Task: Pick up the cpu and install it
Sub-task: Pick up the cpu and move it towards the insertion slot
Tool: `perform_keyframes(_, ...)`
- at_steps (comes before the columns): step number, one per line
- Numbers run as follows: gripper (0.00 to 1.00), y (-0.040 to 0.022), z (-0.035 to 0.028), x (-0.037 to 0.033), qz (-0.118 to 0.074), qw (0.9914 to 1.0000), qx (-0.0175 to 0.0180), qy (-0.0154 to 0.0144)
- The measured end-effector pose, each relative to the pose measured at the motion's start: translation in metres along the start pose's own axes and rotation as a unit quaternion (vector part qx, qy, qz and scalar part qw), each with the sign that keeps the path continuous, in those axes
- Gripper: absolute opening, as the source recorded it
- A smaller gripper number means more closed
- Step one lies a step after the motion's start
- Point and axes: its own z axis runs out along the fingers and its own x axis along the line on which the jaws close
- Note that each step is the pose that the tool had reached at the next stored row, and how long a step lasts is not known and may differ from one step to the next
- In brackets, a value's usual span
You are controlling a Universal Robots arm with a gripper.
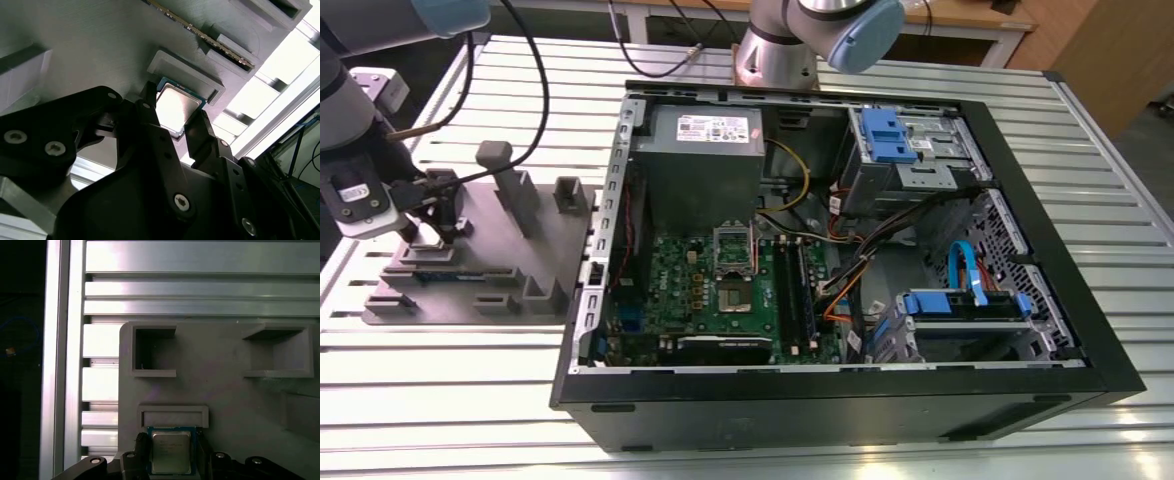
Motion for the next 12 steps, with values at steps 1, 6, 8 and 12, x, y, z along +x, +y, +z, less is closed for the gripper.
perform_keyframes(1,0.47,0.0,-0.0001,0.0,0.0,1.0,0.0,0.0)
perform_keyframes(6,0.47,0.0,-0.0001,0.0,0.0,1.0,0.0,0.0)
perform_keyframes(8,0.47,0.0,-0.0005,0.0,0.0,1.0,0.0,0.0)
perform_keyframes(12,0.47,0.0001,-0.0012,0.0,0.0,1.0,0.0,0.0)
